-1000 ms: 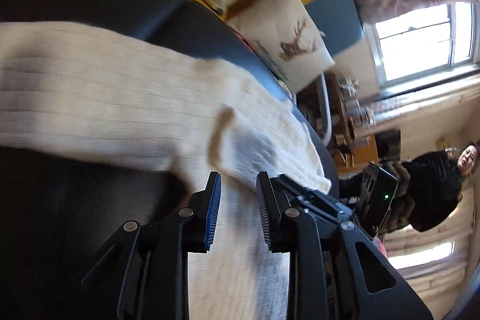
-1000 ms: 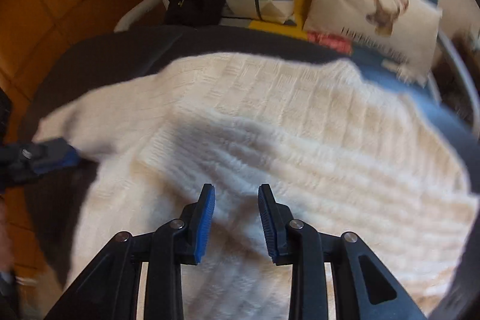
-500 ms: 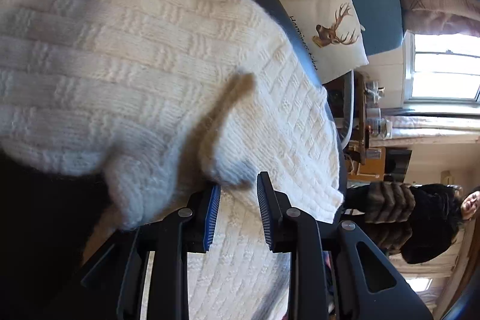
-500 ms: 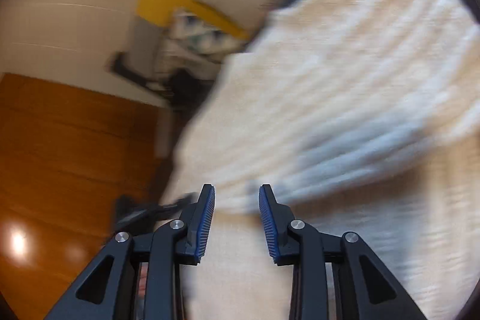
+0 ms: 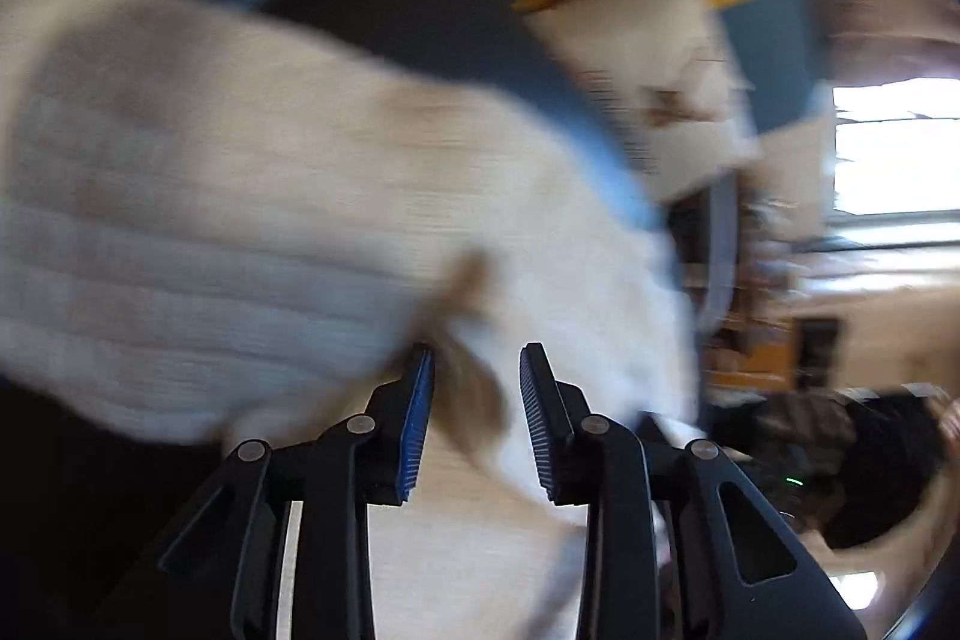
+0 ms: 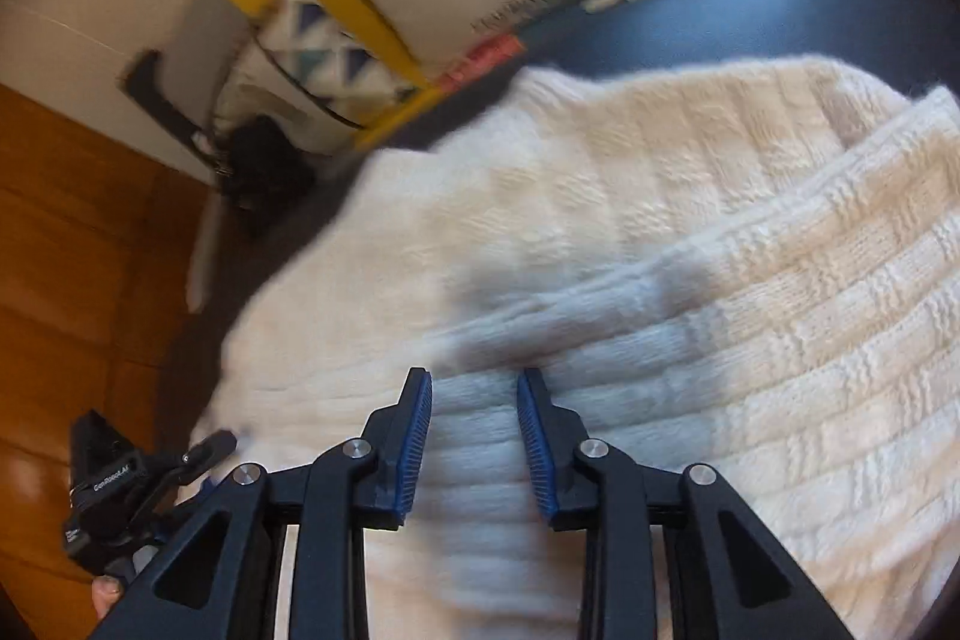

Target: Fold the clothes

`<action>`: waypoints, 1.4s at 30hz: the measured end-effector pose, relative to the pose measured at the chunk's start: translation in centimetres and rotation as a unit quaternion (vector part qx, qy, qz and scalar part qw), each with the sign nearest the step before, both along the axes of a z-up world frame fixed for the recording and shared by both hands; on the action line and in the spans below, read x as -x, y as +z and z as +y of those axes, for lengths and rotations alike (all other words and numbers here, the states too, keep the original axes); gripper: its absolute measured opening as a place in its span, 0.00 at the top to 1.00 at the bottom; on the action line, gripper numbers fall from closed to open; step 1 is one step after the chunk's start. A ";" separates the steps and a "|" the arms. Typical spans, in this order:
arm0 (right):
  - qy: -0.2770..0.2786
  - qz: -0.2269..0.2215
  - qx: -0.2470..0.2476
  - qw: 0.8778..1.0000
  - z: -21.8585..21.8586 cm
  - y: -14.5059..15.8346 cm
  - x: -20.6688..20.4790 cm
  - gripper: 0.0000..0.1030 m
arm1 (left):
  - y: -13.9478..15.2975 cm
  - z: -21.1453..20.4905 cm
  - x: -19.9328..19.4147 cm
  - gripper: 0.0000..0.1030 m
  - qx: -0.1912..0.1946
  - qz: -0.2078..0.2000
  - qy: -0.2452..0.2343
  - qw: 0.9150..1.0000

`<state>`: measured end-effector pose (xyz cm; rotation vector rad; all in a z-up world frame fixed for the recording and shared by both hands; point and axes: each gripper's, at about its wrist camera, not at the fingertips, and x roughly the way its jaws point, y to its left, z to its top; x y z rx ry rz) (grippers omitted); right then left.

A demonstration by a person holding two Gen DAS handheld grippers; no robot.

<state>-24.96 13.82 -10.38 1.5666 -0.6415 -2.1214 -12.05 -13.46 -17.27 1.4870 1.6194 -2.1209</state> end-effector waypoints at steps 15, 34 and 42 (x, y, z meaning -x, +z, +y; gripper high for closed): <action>0.085 0.011 0.082 0.993 -0.6 1.1 -11.8 0.69 | 0.5 -20.3 -28.8 0.49 -0.093 0.071 0.308 0.944; 0.113 0.051 0.052 0.991 -1.5 5.7 -14.2 0.68 | -4.0 -24.1 -29.8 0.50 -0.130 0.064 0.475 0.868; 0.142 0.060 0.028 0.988 -3.2 5.4 -14.3 0.68 | -3.4 -24.1 -27.3 0.98 -0.065 0.075 0.462 0.881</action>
